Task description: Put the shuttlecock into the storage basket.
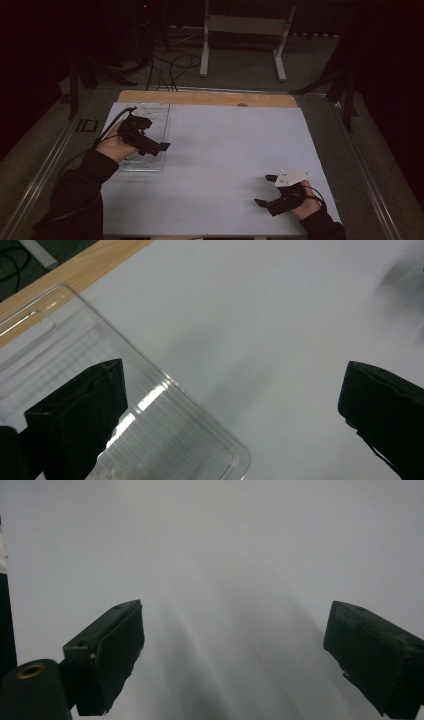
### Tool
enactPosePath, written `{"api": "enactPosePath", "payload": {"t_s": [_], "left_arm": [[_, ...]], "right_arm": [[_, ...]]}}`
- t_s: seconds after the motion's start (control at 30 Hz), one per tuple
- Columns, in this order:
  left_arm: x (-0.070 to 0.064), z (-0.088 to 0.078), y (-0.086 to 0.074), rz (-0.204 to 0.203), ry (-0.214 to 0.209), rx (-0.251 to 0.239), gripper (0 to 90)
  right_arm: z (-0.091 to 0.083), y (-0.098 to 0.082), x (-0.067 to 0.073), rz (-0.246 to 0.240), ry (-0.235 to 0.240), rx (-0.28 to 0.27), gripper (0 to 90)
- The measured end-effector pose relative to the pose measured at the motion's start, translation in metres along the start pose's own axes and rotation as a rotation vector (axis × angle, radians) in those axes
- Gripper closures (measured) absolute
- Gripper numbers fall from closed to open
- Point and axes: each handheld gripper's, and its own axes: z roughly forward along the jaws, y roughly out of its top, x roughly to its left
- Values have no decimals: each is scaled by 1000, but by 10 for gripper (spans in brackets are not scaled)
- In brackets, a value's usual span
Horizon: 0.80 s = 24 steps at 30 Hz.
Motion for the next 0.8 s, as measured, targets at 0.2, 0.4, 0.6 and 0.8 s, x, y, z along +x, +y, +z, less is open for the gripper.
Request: {"api": "enactPosePath", "payload": {"t_s": [0.2, 0.4, 0.6, 0.8], "left_arm": [[-8, 4, 5, 12, 5, -36, 1], [-18, 8, 10, 33, -9, -50, 1], [-32, 16, 15, 74, -20, -53, 1], [-43, 21, 20, 100, -52, -64, 1]], "right_arm": [[0, 0, 0, 2, -1, 0, 93], [0, 0, 0, 2, 3, -1, 93], [0, 0, 0, 2, 4, -2, 93], [1, 0, 0, -1, 5, -2, 93]]}}
